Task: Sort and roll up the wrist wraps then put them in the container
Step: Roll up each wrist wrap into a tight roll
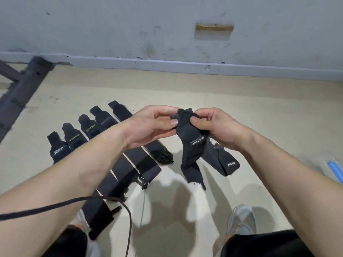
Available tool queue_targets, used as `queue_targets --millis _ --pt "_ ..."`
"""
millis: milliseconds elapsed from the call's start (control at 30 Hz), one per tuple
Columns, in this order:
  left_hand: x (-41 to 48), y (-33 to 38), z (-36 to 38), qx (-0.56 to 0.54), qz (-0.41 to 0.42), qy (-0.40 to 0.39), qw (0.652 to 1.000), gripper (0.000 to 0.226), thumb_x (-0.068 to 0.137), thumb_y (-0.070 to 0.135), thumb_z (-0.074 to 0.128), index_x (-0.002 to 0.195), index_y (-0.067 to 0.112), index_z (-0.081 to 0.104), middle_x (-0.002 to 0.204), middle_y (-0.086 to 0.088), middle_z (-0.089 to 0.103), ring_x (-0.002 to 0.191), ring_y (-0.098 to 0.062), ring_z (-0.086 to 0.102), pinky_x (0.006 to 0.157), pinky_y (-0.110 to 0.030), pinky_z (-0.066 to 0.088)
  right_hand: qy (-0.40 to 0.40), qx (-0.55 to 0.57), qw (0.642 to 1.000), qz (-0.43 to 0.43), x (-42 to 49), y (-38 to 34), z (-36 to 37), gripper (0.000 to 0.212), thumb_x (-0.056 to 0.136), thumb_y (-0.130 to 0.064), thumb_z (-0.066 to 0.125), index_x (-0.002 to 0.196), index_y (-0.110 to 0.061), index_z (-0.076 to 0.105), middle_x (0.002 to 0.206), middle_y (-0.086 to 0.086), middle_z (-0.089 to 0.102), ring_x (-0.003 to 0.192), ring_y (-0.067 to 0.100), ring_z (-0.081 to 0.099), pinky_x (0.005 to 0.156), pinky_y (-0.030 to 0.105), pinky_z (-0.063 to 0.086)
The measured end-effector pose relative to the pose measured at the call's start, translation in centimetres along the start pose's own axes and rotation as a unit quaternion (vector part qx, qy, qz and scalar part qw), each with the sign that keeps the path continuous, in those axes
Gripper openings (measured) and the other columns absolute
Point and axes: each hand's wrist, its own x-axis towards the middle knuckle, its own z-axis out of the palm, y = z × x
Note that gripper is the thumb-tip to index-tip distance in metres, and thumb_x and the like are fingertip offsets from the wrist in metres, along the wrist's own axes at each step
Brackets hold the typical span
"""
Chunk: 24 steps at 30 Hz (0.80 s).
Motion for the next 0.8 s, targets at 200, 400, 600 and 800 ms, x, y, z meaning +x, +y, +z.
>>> queue_targets --millis 200,400,600,800 --pt "-6.1 4.8 2.5 0.103 0.05 0.026 0.993 0.042 0.088 -0.008 0.066 0.126 0.01 0.068 0.12 -0.016 0.07 0.101 -0.02 0.07 0.083 -0.024 0.058 -0.021 0.051 0.998 0.006 -3.8 -4.0 3.4 0.034 0.094 -0.031 0.065 0.107 0.0 0.07 0.095 0.015 0.074 0.083 0.026 0.069 0.078 0.033 0.054" --pt "-9.7 5.3 4.7 0.063 0.118 0.155 0.979 0.035 0.084 -0.012 0.07 0.103 0.017 0.073 0.072 0.01 0.071 0.071 -0.013 0.072 0.071 -0.02 0.059 -0.077 0.17 0.982 0.015 -6.6 -6.5 6.7 0.04 0.092 -0.034 0.051 0.111 -0.004 0.071 0.094 0.006 0.078 0.079 0.015 0.074 0.067 0.023 0.056" --pt "-10.7 5.7 3.6 0.539 0.352 0.298 0.704 0.029 0.082 -0.003 0.064 0.1 0.016 0.078 0.083 0.004 0.067 0.072 -0.012 0.061 0.07 -0.03 0.054 -0.074 0.177 0.981 0.022 -6.3 -7.1 7.2 0.037 0.091 -0.028 0.055 0.109 0.0 0.071 0.092 0.01 0.077 0.079 0.019 0.075 0.067 0.026 0.058" --pt "-10.3 4.8 2.5 0.627 0.388 0.322 0.594 0.019 0.091 0.008 0.059 0.105 0.014 0.07 0.101 -0.001 0.064 0.077 -0.022 0.062 0.062 -0.036 0.052 -0.053 0.107 0.992 -0.037 -5.6 -6.7 7.1 0.01 0.085 -0.017 0.073 0.093 -0.01 0.074 0.083 0.008 0.075 0.071 0.018 0.07 0.069 0.024 0.057"
